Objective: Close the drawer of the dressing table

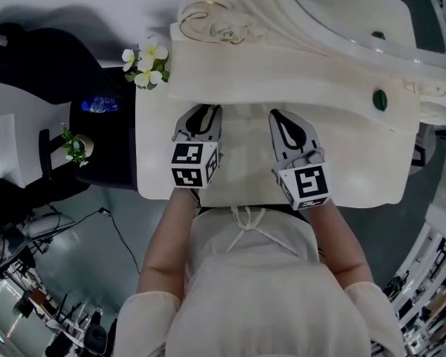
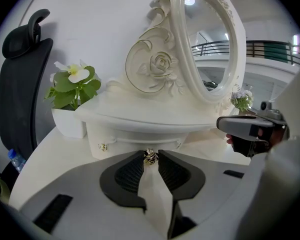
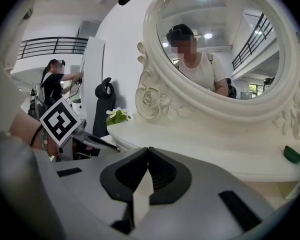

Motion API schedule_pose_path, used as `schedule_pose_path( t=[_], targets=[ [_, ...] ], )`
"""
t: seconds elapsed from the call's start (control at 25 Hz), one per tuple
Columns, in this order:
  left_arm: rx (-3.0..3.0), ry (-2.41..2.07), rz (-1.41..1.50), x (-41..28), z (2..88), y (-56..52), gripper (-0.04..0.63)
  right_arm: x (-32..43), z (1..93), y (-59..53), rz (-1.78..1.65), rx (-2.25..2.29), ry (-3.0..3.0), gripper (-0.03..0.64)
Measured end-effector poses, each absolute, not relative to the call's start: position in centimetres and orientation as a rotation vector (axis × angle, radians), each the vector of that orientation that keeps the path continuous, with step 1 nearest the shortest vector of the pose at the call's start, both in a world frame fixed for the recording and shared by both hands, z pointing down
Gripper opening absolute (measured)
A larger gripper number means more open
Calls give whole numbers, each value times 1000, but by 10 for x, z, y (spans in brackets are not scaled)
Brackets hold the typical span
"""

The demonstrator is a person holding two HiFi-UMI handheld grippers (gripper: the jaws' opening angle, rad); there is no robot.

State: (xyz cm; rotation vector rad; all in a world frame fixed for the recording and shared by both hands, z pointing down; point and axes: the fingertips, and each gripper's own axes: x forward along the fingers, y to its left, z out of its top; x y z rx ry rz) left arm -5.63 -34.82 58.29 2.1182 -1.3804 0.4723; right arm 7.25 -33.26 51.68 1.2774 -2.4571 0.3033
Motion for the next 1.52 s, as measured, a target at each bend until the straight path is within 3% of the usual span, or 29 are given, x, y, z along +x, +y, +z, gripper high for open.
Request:
schedule_pose_path(
  t=[0.56, 0.6, 0.72, 0.76, 1.52],
  targets=[
    [2132, -1380, 428, -53, 583, -357, 106, 75, 517, -333, 314, 1304, -2435, 6],
    [2135, -1362, 411, -51, 581, -356, 116, 75, 515, -332, 314, 1310, -2436, 6],
    [2131, -1316, 361, -43, 575, -349, 257, 75, 509, -325, 315, 1320, -2436, 6],
    [2134, -1313, 351, -42, 572, -346, 267, 75, 506, -323, 318, 1325, -2436, 6],
    [2467, -1415, 257, -55, 424, -302, 268, 80, 428, -285, 173, 1366, -2599, 6]
  ],
)
